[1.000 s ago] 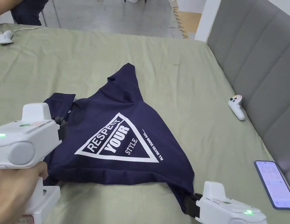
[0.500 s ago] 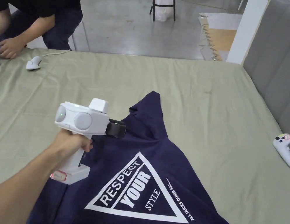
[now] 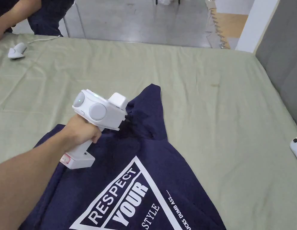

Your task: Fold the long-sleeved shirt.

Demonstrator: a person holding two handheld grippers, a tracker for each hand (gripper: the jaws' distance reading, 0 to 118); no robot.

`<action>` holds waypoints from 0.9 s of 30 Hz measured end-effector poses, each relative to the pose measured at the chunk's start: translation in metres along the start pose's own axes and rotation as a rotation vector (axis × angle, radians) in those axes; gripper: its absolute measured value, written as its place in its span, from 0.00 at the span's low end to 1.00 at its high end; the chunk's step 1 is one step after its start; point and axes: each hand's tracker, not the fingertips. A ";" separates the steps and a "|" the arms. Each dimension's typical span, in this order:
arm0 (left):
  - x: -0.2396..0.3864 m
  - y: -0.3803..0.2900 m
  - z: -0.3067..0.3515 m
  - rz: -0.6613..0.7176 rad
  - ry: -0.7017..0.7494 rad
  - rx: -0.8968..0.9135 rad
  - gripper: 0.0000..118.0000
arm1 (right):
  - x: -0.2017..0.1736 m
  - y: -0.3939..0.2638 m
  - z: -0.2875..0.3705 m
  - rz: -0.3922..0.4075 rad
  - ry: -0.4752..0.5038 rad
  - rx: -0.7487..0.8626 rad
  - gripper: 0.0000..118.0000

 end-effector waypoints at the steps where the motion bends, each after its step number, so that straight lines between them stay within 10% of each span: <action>1: -0.001 -0.003 0.008 0.001 0.028 0.015 0.05 | 0.000 0.000 0.002 -0.004 -0.001 0.006 0.03; 7: -0.009 -0.012 0.098 0.095 0.044 0.140 0.03 | -0.005 0.013 0.033 -0.059 0.031 0.139 0.03; 27: -0.023 0.016 0.525 0.255 0.356 0.732 0.03 | -0.084 0.298 0.218 0.228 0.043 0.628 0.02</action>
